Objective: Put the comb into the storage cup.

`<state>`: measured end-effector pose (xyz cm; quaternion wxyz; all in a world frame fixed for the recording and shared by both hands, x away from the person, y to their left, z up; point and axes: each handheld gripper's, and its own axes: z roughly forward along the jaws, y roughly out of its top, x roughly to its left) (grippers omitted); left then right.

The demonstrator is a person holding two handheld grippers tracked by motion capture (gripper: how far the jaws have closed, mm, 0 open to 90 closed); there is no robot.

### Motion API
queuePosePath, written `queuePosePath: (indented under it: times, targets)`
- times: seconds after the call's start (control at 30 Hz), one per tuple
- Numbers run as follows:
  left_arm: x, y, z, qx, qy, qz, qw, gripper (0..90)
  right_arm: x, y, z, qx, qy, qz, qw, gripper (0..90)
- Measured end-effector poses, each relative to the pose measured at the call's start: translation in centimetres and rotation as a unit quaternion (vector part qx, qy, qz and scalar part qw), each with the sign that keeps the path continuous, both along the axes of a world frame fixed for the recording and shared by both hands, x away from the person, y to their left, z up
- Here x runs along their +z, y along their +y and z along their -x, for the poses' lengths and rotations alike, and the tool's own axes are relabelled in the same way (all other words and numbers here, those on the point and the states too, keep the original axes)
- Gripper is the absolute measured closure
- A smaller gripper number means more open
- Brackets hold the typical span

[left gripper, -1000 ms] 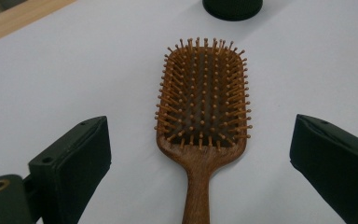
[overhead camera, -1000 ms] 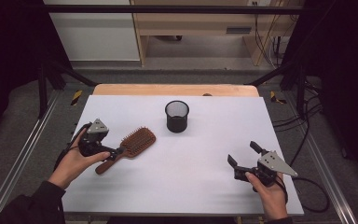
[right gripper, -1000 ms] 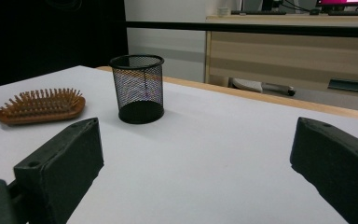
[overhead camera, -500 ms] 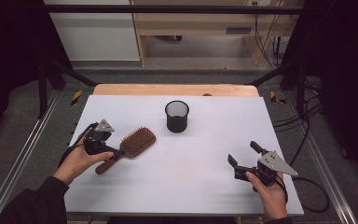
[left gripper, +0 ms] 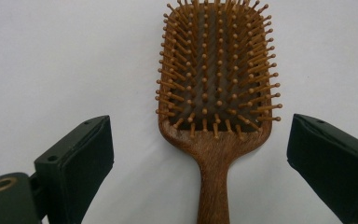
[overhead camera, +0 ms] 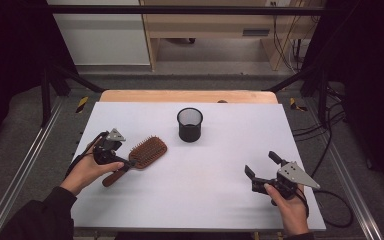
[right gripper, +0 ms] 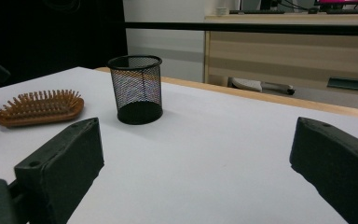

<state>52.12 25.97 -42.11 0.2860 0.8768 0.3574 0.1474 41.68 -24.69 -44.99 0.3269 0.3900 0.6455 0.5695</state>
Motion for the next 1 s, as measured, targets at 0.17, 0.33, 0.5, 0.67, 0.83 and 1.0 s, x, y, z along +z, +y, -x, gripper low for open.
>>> queuePosePath:
  times: [0.17, 0.33, 0.5, 0.67, 0.83, 1.0]
  targets:
    - [0.0, -0.1, 0.0, -0.007, 0.0, -0.009, 0.9999, 7.3, 0.0, 0.0, 0.0, 0.001, 0.001, 0.002, 1.0, 2.6]
    - [-0.1, 0.0, -0.1, -0.011, 0.006, -0.026, 0.9996, 7.3, 0.0, 0.1, 0.0, 0.002, 0.0, 0.002, 1.0, 2.7]
    - [-0.2, 0.2, -0.3, -0.012, 0.017, -0.03, 0.9993, 7.6, 0.0, 0.0, 0.1, 0.002, 0.001, 0.001, 1.0, 2.7]
    - [-0.7, -0.1, -0.3, -0.024, 0.036, -0.046, 0.998, 9.9, 0.1, 0.0, 0.1, 0.002, 0.0, -0.003, 1.0, 2.7]
    - [-1.0, -0.4, -0.2, -0.032, 0.048, -0.057, 0.9967, 18.7, 0.1, 0.0, 0.1, 0.002, -0.001, -0.002, 1.0, 2.7]
    - [-1.1, -0.5, -0.3, -0.04, 0.064, -0.074, 0.9944, 33.9, 0.1, 0.0, 0.1, 0.003, 0.0, -0.002, 1.0, 2.7]
